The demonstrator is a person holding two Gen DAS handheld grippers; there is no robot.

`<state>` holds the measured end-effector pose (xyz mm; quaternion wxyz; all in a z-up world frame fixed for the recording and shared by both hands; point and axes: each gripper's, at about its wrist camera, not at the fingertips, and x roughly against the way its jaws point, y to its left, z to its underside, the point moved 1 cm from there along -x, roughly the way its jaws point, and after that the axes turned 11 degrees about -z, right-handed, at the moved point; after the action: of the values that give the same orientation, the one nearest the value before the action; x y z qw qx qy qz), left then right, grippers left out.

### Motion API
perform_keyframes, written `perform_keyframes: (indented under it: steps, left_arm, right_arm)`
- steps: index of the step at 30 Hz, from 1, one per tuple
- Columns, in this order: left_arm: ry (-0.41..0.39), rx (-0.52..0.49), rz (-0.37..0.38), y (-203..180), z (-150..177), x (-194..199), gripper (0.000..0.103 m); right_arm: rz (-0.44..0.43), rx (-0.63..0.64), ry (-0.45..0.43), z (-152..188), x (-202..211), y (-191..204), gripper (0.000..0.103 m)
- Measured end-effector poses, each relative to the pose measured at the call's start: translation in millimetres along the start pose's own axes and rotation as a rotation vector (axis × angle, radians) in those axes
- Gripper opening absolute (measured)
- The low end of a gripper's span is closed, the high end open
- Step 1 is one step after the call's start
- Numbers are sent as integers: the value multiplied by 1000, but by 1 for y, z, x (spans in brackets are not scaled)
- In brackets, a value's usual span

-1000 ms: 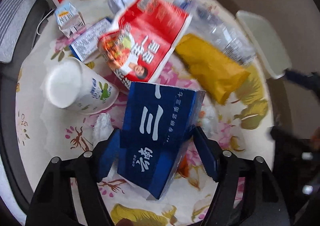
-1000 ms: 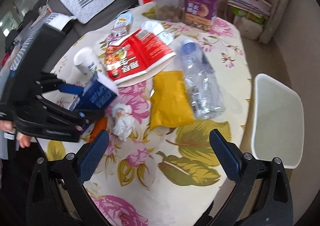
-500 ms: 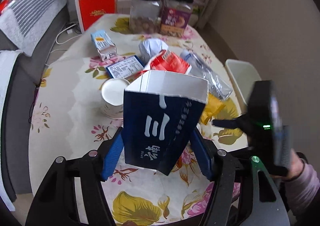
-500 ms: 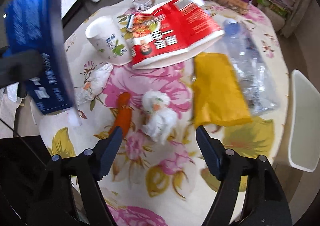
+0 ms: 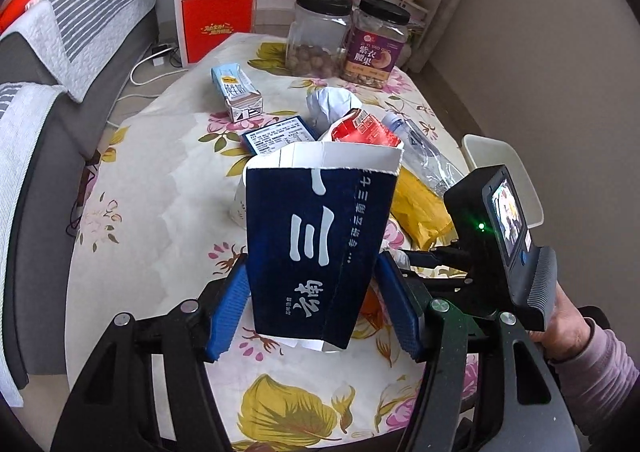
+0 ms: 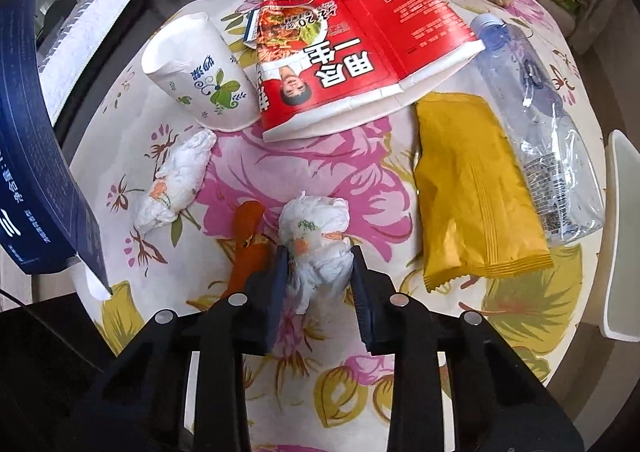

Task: Collect trash
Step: 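Lift the blue box with the left tool while the right tool grasps the crumpled tissue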

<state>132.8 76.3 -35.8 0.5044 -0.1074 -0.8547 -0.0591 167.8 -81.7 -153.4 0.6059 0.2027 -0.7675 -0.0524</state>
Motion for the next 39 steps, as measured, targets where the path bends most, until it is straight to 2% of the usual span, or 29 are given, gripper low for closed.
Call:
perform_keyframes:
  steps: [1, 3, 5, 14, 23, 28, 32, 34, 36, 38, 39]
  left_arm:
    - [-1, 1, -1, 1, 1, 0, 62]
    - [-3, 4, 0, 0, 1, 0, 61]
    - [-7, 9, 2, 0, 1, 1, 60]
    - [-84, 69, -25, 5, -4, 12, 59]
    - [-212, 136, -82, -6, -14, 25, 57]
    - [-269, 169, -77, -19, -23, 36, 54]
    - [-307, 171, -66, -37, -33, 43, 45]
    - [-269, 131, -57, -48, -39, 37, 45]
    - [-199, 89, -101, -55, -42, 23, 48]
    - [-96, 51, -113, -56, -42, 2, 73]
    - [-37, 26, -103, -58, -41, -12, 73]
  right_arm:
    - [2, 4, 14, 1, -5, 2, 37]
    - [19, -3, 22, 2, -10, -1, 27]
    - [24, 8, -8, 3, -7, 6, 25]
    - [10, 40, -260, 2, 56, 23, 25]
    - [95, 35, -523, 7, 120, 14, 25]
    - [176, 25, -637, 14, 151, 10, 26]
    - [213, 11, -699, 16, 174, -3, 26]
    - [223, 3, -699, 15, 181, -12, 26]
    - [232, -6, -687, 14, 186, -23, 26]
    - [231, -7, -675, 12, 190, -31, 26]
    - [232, -4, -668, 11, 190, -35, 26]
